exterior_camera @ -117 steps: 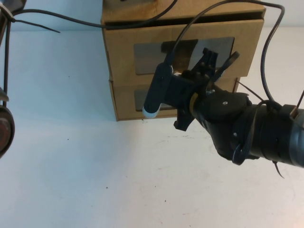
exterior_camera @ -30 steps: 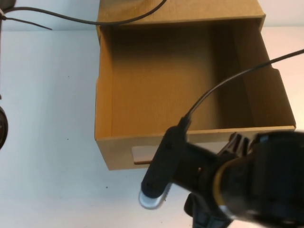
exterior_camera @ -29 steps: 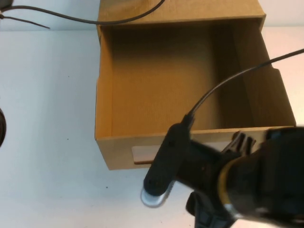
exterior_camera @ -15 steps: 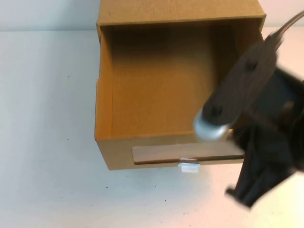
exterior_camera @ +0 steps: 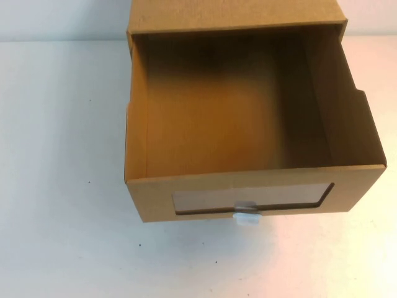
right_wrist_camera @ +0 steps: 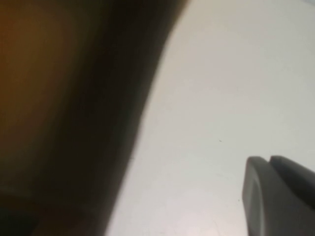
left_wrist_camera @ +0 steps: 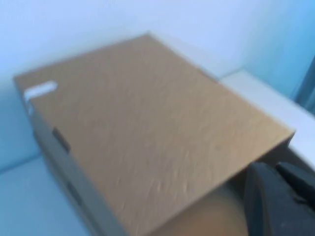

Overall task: Open the shoe box
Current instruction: 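Pull the top drawer of the cardboard box fully open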

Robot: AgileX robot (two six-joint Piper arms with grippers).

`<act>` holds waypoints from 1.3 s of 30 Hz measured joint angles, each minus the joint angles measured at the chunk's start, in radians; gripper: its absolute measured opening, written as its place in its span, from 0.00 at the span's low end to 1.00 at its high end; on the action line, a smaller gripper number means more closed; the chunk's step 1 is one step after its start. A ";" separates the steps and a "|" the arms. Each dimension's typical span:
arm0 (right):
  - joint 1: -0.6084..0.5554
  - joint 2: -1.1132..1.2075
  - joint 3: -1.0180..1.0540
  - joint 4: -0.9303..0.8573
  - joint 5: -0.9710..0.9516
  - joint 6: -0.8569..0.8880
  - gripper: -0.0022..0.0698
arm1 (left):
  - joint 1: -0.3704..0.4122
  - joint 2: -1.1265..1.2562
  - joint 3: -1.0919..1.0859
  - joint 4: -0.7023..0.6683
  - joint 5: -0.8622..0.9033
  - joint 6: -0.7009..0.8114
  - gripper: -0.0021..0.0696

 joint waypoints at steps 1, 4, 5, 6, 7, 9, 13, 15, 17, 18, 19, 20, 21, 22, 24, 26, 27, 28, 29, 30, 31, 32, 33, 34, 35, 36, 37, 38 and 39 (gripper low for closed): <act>-0.052 0.000 0.000 0.048 -0.014 -0.030 0.01 | 0.000 -0.028 0.048 0.014 0.000 0.000 0.02; -0.212 0.001 0.000 0.184 -0.041 -0.123 0.01 | 0.000 -0.131 0.252 0.089 0.000 -0.003 0.02; -0.249 0.001 0.000 0.225 -0.046 -0.147 0.01 | 0.000 -0.171 0.335 0.118 -0.005 -0.011 0.02; -0.279 0.001 0.000 0.246 -0.048 -0.168 0.01 | 0.000 -0.213 0.420 0.142 -0.022 -0.018 0.02; -0.298 0.001 0.000 0.268 -0.050 -0.184 0.01 | 0.000 -0.259 0.506 0.159 -0.050 -0.024 0.02; -0.323 0.001 0.002 0.297 -0.059 -0.206 0.01 | 0.000 -0.362 0.677 0.187 -0.136 -0.029 0.02; -0.330 -0.019 0.053 0.323 -0.115 -0.224 0.01 | 0.000 -0.576 0.976 0.198 -0.347 -0.031 0.02; -0.330 -0.043 0.096 0.332 -0.140 -0.226 0.01 | 0.000 -0.700 1.136 0.198 -0.476 -0.032 0.02; -0.330 -0.075 0.140 0.345 -0.169 -0.226 0.01 | 0.000 -0.809 1.277 0.203 -0.604 -0.032 0.02; -0.330 -0.094 0.162 0.352 -0.183 -0.228 0.01 | 0.000 -0.867 1.354 0.203 -0.664 -0.032 0.02; -0.330 -0.110 0.177 0.359 -0.194 -0.228 0.01 | 0.000 -0.926 1.430 0.204 -0.708 -0.032 0.02; -0.330 -0.129 0.196 0.366 -0.208 -0.228 0.01 | 0.000 -0.981 1.503 0.204 -0.759 -0.032 0.02; -0.330 -0.152 0.215 0.374 -0.219 -0.230 0.01 | 0.000 -1.033 1.575 0.206 -0.806 -0.032 0.02; -0.330 -0.167 0.227 0.379 -0.226 -0.230 0.01 | 0.000 -1.073 1.630 0.210 -0.838 -0.032 0.02; -0.330 -0.201 0.251 0.392 -0.234 -0.230 0.01 | 0.000 -1.165 1.759 0.226 -0.902 -0.032 0.02; -0.330 -0.228 0.268 0.402 -0.240 -0.230 0.01 | 0.000 -1.254 1.863 0.235 -0.949 -0.032 0.02; -0.330 -0.241 0.280 0.405 -0.245 -0.230 0.01 | 0.000 -1.296 1.916 0.239 -0.972 -0.032 0.02; -0.330 -0.254 0.291 0.412 -0.250 -0.230 0.01 | 0.000 -1.335 1.966 0.239 -0.992 -0.032 0.02; -0.330 -0.267 0.301 0.416 -0.259 -0.230 0.01 | 0.000 -1.364 2.012 0.239 -1.009 -0.032 0.02; -0.330 -0.278 0.309 0.421 -0.265 -0.230 0.01 | 0.000 -1.397 2.055 0.239 -1.026 -0.032 0.02; -0.330 -0.284 0.315 0.423 -0.267 -0.230 0.01 | 0.000 -1.426 2.095 0.239 -1.043 -0.032 0.02; -0.330 -0.291 0.320 0.425 -0.270 -0.230 0.01 | 0.000 -1.445 2.125 0.239 -1.055 -0.032 0.02; -0.330 -0.299 0.328 0.427 -0.273 -0.230 0.01 | 0.000 -1.465 2.160 0.239 -1.072 -0.032 0.02; -0.330 -0.307 0.333 0.429 -0.273 -0.230 0.01 | 0.000 -1.479 2.191 0.239 -1.083 -0.032 0.02; -0.330 -0.311 0.337 0.430 -0.275 -0.230 0.01 | 0.000 -1.486 2.214 0.239 -1.088 -0.032 0.02; -0.330 -0.319 0.345 0.432 -0.281 -0.230 0.01 | 0.000 -1.491 2.241 0.239 -1.095 -0.032 0.02; -0.330 -0.324 0.350 0.436 -0.284 -0.230 0.01 | 0.000 -1.496 2.266 0.239 -1.097 -0.032 0.02; -0.330 -0.330 0.356 0.438 -0.288 -0.230 0.01 | 0.000 -1.496 2.291 0.239 -1.097 -0.032 0.02; -0.330 -0.334 0.363 0.443 -0.293 -0.230 0.01 | 0.000 -1.497 2.314 0.239 -1.099 -0.032 0.02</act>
